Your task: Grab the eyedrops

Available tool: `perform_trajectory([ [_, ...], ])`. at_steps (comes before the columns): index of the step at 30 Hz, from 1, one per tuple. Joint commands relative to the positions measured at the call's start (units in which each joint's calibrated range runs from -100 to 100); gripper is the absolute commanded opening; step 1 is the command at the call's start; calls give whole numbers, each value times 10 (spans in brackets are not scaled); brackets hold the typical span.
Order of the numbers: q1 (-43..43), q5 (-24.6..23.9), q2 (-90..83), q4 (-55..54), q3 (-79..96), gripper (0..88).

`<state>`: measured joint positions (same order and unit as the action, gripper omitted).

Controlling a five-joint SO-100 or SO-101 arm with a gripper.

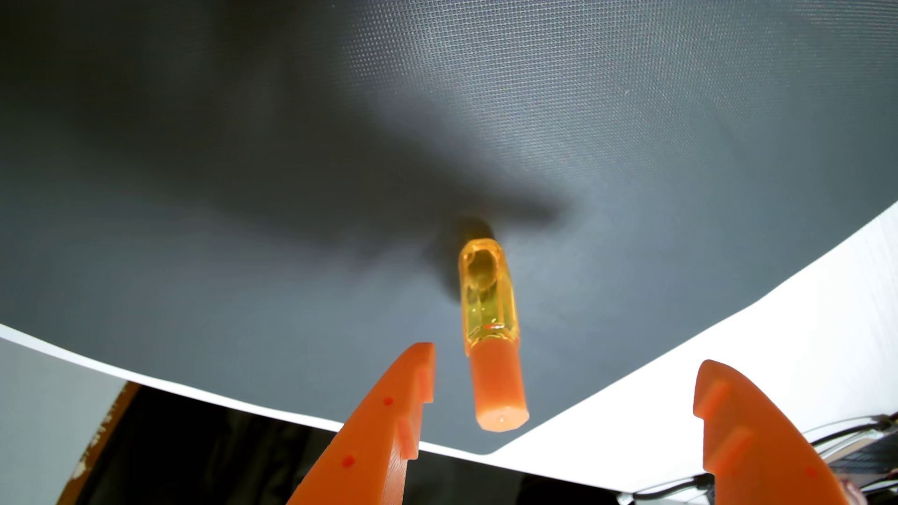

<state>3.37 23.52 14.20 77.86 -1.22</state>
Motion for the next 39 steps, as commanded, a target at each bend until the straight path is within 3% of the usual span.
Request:
perform_trajectory([
  [1, -3, 5, 24, 5, -49, 309],
  [14, -41, 26, 66, 6, -59, 308],
  [28, -44, 16, 125, 1, -92, 305],
  [33, -35, 13, 171, 9, -157, 193],
  [39, -32, 13, 209, 45, -222, 164],
])
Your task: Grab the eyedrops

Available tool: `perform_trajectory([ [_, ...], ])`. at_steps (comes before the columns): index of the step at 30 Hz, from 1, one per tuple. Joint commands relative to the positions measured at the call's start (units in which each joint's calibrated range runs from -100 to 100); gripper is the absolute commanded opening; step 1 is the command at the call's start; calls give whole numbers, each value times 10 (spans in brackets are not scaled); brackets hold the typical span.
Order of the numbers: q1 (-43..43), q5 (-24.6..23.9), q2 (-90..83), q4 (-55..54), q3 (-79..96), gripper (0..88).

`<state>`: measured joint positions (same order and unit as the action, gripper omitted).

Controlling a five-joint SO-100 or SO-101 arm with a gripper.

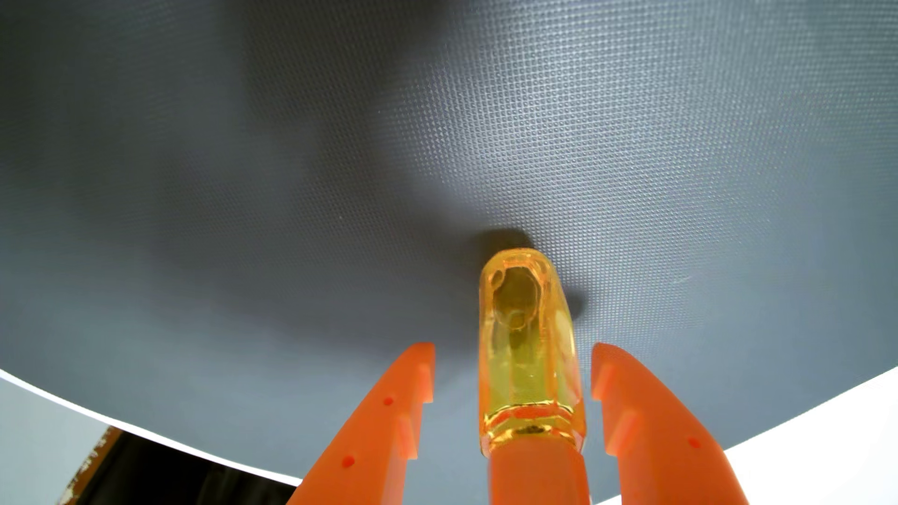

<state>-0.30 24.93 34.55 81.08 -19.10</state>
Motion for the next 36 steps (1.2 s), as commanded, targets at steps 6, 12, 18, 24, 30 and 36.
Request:
perform_trajectory([
  [6, 5, -1, 12, 13, -56, 122],
  [12, 11, -1, 13, 14, -50, 149],
  [18, 23, 0, 14, 26, -49, 165],
  [24, 24, 0, 13, 44, -48, 139],
  [30, 23, -1, 13, 44, -48, 94],
  [36, 23, -8, 15, 42, -51, 42],
])
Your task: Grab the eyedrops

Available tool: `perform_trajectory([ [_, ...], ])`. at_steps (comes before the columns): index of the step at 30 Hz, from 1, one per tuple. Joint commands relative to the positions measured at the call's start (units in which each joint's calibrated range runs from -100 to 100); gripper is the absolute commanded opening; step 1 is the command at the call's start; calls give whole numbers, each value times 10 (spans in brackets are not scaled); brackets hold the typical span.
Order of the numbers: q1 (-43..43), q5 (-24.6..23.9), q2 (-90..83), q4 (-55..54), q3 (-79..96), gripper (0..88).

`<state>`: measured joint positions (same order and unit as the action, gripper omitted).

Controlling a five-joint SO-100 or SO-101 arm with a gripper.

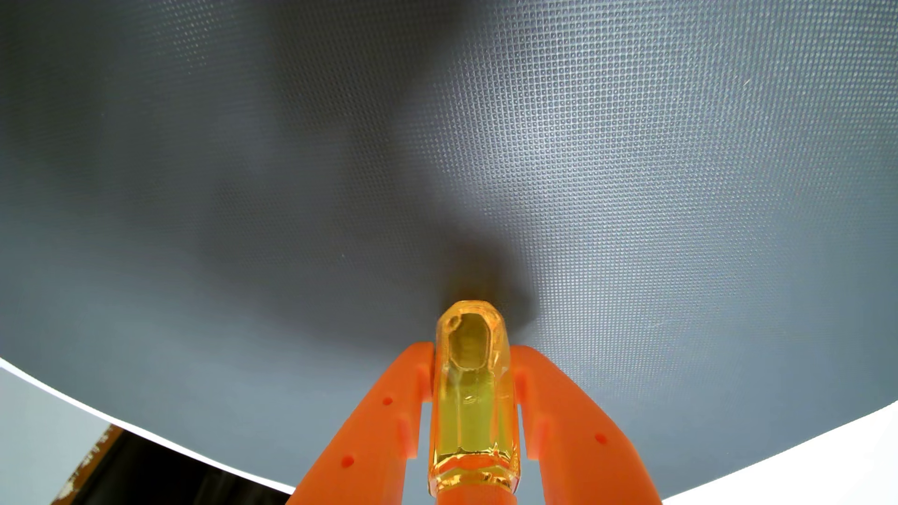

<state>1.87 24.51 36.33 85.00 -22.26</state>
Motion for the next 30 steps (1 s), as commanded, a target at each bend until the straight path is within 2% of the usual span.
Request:
perform_trajectory([
  [1, 1, -6, -3, 2, -21, 34],
  [4, 2, -7, -3, 2, -24, 17],
  [9, 1, -7, -1, 4, -19, 76],
  [27, -20, -11, 1, 1, -17, 84],
  [30, -25, -11, 1, 1, -17, 108],
])
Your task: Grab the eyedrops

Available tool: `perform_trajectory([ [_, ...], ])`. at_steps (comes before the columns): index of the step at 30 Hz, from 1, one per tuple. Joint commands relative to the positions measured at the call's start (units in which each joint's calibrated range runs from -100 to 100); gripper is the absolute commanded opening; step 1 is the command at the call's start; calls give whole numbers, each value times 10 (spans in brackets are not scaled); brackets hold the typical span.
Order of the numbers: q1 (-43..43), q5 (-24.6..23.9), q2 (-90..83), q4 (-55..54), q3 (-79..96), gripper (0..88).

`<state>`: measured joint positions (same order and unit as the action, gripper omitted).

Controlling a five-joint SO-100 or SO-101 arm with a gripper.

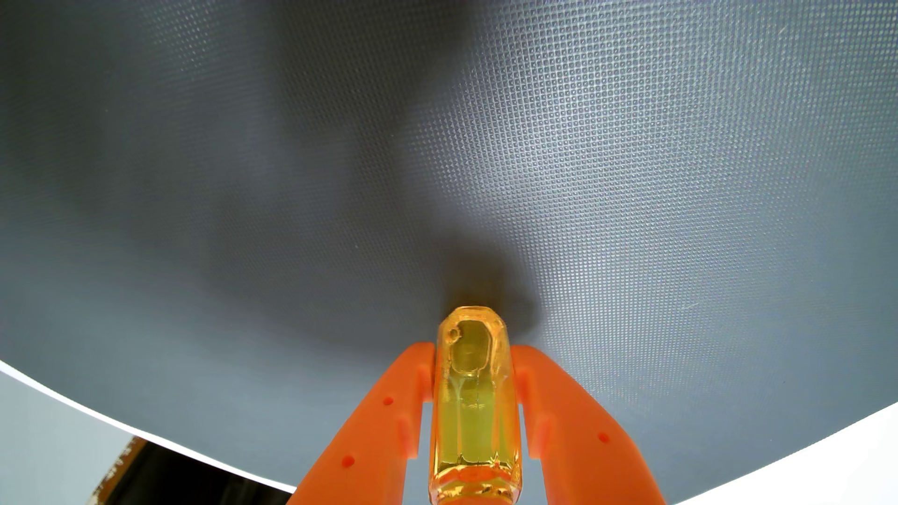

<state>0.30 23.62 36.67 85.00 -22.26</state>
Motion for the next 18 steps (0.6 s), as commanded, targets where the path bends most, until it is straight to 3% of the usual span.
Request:
perform_trajectory([
  [1, -10, -2, -3, 1, -17, 113],
  [9, -14, -4, -3, 1, -17, 110],
  [15, -14, -9, -3, -1, -17, 10],
  [18, -13, -9, -3, -1, -17, 11],
])
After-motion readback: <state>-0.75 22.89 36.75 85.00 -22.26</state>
